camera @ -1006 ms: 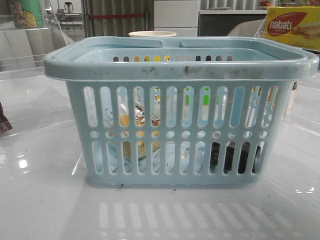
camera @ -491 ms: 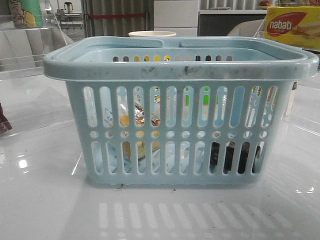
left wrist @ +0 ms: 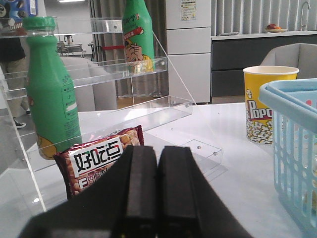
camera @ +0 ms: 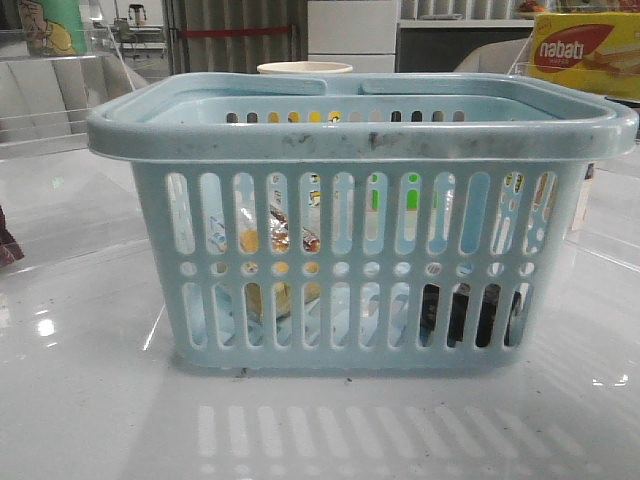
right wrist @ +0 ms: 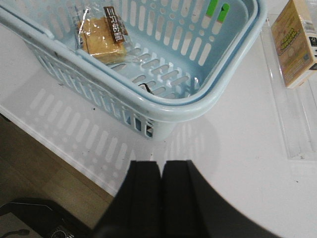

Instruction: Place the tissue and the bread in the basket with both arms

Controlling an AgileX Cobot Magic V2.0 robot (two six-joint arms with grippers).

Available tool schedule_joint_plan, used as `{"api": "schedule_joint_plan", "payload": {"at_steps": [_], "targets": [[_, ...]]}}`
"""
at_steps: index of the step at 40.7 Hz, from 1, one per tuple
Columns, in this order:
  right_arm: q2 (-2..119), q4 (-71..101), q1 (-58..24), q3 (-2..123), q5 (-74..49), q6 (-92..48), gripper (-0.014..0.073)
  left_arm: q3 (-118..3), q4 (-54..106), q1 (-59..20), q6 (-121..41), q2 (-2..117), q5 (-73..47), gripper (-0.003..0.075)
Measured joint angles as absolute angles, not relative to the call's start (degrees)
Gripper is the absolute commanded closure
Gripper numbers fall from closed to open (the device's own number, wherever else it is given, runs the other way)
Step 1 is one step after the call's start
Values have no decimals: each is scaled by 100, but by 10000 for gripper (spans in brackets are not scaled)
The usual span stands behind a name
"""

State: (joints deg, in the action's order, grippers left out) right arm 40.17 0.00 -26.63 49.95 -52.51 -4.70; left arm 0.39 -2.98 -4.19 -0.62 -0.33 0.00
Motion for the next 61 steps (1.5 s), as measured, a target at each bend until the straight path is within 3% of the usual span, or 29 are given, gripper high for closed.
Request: {"api": "schedule_joint_plan", "payload": {"at_steps": [43,52,61], "targets": [[3945,0,-2613,4928,-5260,-470,537,39,-298,-419,0,-33,0,629],[3116,0,-1567,4233,-4735,-470,537,39,-298,-419,0,-33,0,629],[1687,0,-396,2725,-3097,-470,537,39,-298,-419,0,-33,0,629]]}}
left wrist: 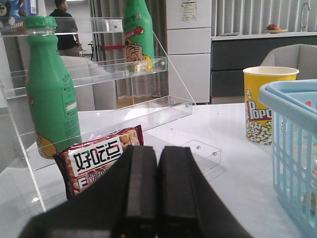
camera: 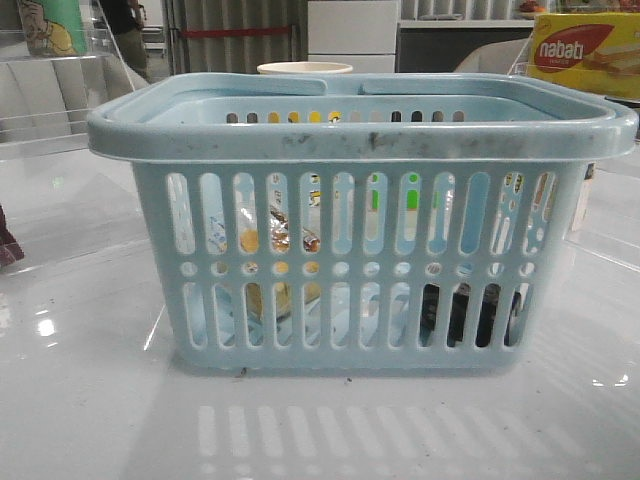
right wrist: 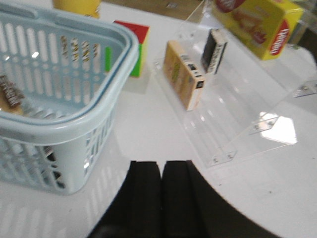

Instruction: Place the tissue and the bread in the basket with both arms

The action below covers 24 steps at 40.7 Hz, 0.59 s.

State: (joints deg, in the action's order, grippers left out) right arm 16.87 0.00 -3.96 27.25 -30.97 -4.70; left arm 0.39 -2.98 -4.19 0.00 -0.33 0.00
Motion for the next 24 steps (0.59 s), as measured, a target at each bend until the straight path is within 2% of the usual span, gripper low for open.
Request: {"api": "schedule_joint_plan", "payload": {"at_steps": [7,15,24], "targets": [[678,0,173,1479,-2289,-470,537,39,-298,-419,0,-33,0,629],[25,0,222,291,-1709,-470,537,39,-298,-419,0,-33,0,629],[-60,0,222,-169,-906,-470,537,39,-298,-419,0,-33,0,629]]}}
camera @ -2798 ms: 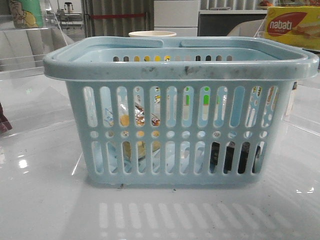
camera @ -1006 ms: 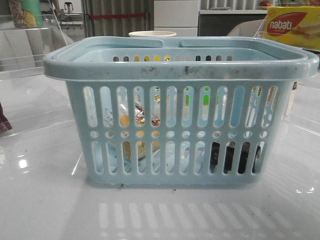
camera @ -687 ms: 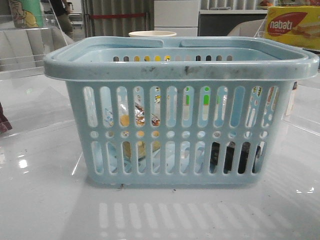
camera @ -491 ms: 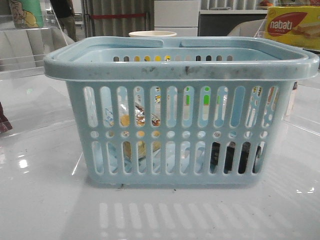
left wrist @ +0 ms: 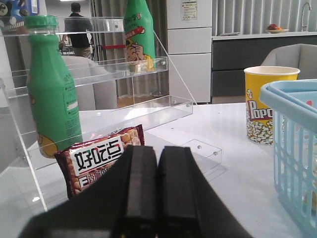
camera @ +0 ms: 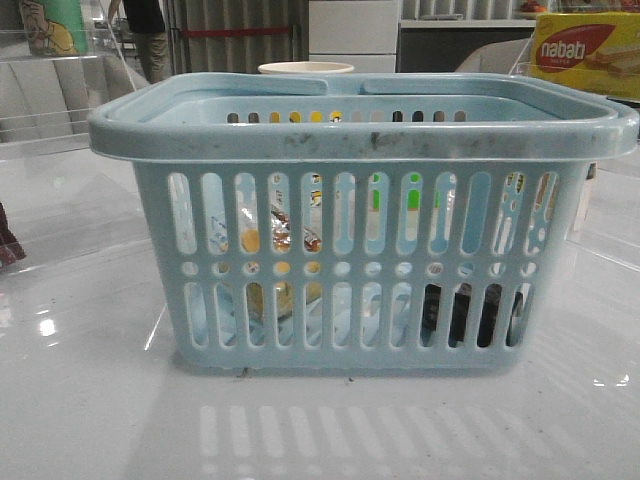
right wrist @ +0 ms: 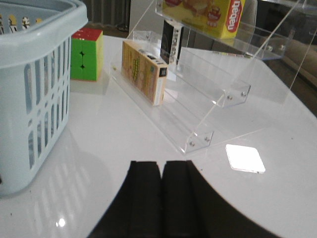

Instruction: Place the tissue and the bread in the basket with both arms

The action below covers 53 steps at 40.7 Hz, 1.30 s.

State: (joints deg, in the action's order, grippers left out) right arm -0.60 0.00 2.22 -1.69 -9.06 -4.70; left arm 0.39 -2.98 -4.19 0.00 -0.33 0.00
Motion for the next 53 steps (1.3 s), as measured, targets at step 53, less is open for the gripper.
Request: {"api": "schedule_joint_plan", "payload": {"at_steps": [53], "targets": [[-63,-208,212,-169,0,132,537,39,-298,-419,0,-33,0,629]]}}
